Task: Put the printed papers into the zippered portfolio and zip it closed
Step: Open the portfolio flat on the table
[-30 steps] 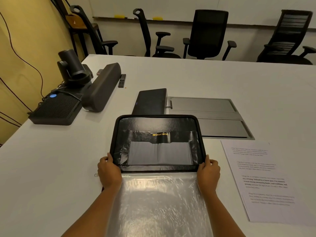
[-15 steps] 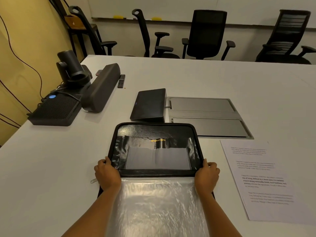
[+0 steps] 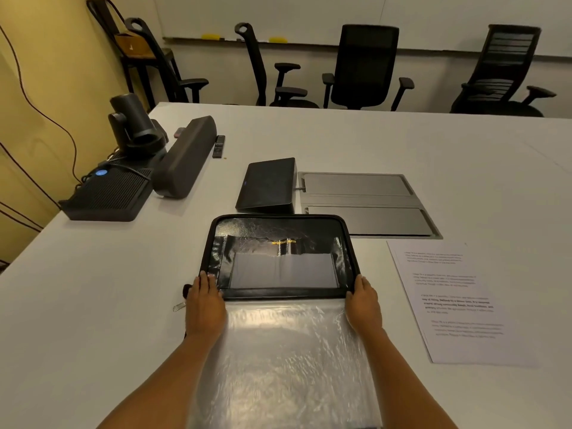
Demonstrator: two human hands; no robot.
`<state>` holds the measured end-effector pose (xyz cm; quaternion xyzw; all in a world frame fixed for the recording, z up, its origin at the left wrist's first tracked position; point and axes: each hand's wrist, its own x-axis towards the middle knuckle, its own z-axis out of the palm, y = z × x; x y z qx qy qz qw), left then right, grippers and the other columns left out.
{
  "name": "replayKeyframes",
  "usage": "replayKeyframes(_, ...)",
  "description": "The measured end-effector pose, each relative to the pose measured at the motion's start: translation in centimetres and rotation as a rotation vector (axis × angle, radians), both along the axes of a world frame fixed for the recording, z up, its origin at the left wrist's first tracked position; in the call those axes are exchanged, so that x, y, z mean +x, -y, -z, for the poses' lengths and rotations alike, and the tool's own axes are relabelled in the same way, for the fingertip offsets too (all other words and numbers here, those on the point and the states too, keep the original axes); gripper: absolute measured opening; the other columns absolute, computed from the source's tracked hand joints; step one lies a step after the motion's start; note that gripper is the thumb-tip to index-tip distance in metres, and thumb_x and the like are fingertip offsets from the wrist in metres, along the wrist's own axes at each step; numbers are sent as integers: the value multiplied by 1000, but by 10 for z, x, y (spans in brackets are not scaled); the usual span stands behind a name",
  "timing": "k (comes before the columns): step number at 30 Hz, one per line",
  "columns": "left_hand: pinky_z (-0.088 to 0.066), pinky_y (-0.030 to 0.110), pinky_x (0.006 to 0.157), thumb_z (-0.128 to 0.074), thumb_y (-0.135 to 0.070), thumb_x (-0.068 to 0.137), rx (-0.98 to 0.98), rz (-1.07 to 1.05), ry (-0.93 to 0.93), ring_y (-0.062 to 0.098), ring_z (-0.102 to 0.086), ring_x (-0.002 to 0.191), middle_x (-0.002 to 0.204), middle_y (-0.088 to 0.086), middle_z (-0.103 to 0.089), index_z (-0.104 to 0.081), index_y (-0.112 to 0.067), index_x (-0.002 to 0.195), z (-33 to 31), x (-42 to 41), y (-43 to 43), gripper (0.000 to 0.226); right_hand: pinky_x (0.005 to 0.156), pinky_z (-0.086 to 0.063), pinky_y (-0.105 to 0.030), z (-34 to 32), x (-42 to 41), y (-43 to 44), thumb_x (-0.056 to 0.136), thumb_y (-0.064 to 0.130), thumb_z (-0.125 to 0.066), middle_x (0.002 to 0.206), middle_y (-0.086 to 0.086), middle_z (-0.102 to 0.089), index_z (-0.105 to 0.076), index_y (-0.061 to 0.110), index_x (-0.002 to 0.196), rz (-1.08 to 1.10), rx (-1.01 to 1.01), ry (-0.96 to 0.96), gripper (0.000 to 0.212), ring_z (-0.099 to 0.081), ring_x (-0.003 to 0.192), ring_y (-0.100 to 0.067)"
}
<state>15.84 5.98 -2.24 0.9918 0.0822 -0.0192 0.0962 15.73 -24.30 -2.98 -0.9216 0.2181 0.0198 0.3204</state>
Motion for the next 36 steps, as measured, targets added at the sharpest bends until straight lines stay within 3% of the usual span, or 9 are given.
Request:
replayKeyframes(4, -4, 37, 120, -18, -25, 102, 9, 108, -49, 27, -3, 148, 159, 15, -4, -9, -5, 149, -1, -30, 7, 51, 118, -15, -37, -3, -31, 0, 101, 26, -30, 159, -7, -7, -8, 8, 149, -113, -7, -93, 55, -9, 147, -24)
replayKeyframes(9, -2, 36, 122, 0, -31, 98, 58, 183, -89, 27, 0, 148, 159, 14, 0, -2, -7, 149, 3, -72, 12, 57, 119, -10, -36, -6, -77, 1, 101, 27, -30, 160, -5, 2, -2, 9, 149, -184, -45, -142, 58, -2, 148, -22)
replayKeyframes(13, -7, 36, 121, -17, -30, 102, -17, 204, -137, 26, 0, 148, 159, 13, 5, -1, -11, 150, 6, -101, 14, 54, 119, -10, -35, -7, -111, 3, 101, 27, -29, 160, -5, 5, -1, 9, 149, -222, -100, -154, 58, -2, 147, -21)
replayKeyframes(21, -6, 36, 121, -19, -30, 102, -78, 201, -173, 24, 2, 148, 159, 10, 7, 0, -13, 150, 6, -149, 29, 54, 119, -11, -31, -7, -161, 9, 101, 25, -30, 160, -6, 3, -4, 8, 149, -284, -83, -137, 56, -5, 147, -20)
replayKeyframes(28, -18, 34, 120, -18, -30, 103, -58, 188, -177, 24, -4, 148, 159, 12, 0, -6, -11, 150, -2, -179, 64, 52, 118, -12, -28, -17, -189, 28, 102, 23, -31, 159, -7, -1, -6, 7, 148, -392, -14, -164, 55, -13, 146, -19)
replayKeyframes(33, -25, 35, 117, -23, -26, 103, -103, 190, -201, 24, -9, 147, 159, 12, -2, -13, -12, 149, -14, -194, 121, 49, 112, -24, -26, -35, -198, 64, 101, 20, -36, 152, -8, -32, -36, 10, 141, -459, 51, -122, 42, -33, 137, -21)
replayKeyframes(36, -25, 36, 116, -23, -27, 103, -190, 166, -206, 23, -12, 147, 159, 9, -7, -22, -13, 147, -21, -195, 159, 46, 111, -27, -28, -47, -199, 91, 100, 22, -38, 147, -6, -38, -39, 13, 139, -454, 1, -53, 40, -34, 135, -21)
